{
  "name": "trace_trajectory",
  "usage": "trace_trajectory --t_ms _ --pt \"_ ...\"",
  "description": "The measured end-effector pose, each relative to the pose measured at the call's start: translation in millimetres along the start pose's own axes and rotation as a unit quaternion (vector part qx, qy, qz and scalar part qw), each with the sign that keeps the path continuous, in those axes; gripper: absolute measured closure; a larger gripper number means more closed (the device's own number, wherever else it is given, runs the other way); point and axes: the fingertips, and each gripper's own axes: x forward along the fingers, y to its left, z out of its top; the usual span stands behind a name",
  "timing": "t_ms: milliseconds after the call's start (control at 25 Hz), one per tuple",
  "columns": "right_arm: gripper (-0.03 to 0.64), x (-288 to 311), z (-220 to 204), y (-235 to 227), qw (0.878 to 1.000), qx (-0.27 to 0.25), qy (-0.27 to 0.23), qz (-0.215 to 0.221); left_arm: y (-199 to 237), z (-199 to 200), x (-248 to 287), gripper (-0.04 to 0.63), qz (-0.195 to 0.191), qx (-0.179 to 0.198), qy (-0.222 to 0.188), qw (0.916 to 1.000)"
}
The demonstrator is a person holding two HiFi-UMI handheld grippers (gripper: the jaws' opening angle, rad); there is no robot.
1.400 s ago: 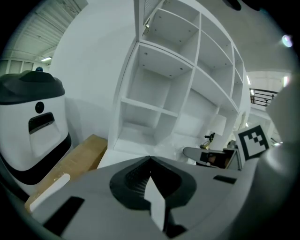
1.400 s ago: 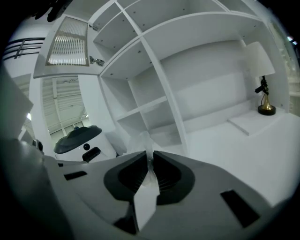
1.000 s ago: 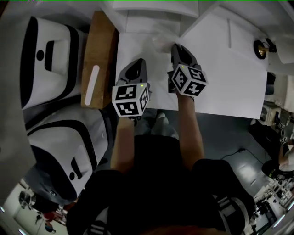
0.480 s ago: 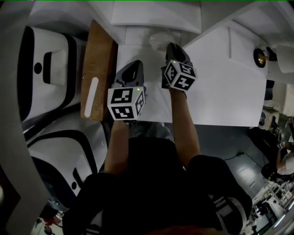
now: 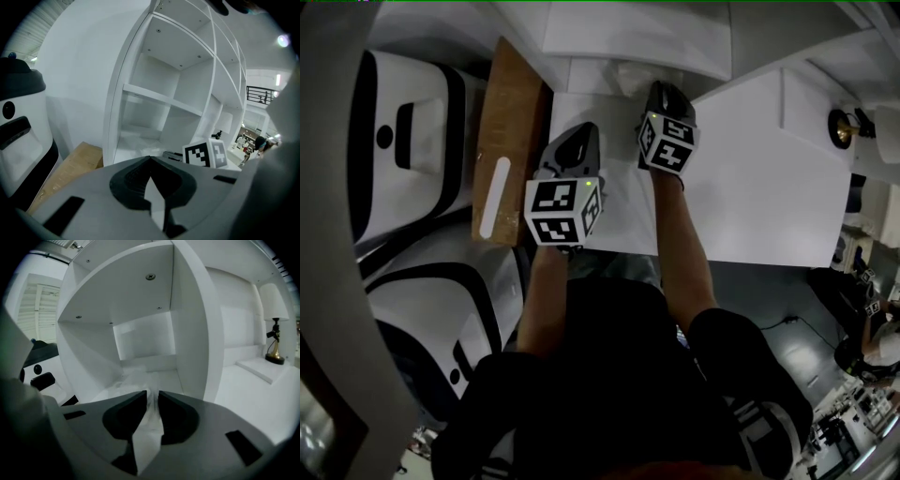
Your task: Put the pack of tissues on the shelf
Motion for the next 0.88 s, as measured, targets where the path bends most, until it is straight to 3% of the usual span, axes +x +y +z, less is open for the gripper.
trace_trajectory --t_ms 120,280,480,560,640,880 --pt "0.454 1 -2 0 1.000 0.005 0.003 0.004 2 3 -1 0.584 -0.001 0.003 -0.002 1.0000" --pt "0.431 -11 5 2 1.000 -0.013 0.000 0.007 -3 7 -4 0.585 -0.003 0.001 -0.005 1.0000" --pt "0.430 -53 29 8 0.999 0.007 -0.032 0.039 -14 18 -15 0.584 -0.005 -0.001 -0.021 0.9998" --pt "0.451 -75 44 17 0.997 0.011 -0.051 0.065 -19 25 -22 0.584 -0.006 0.000 -0.031 0.9995" --pt "0.568 -97 61 26 0.994 0.001 -0.072 0.083 -24 35 -27 0.584 -0.009 0.003 -0.044 0.9990" --pt "0.574 -158 119 52 0.985 -0.053 -0.121 0.115 -44 74 -51 0.584 -0.011 0.017 -0.083 0.9963"
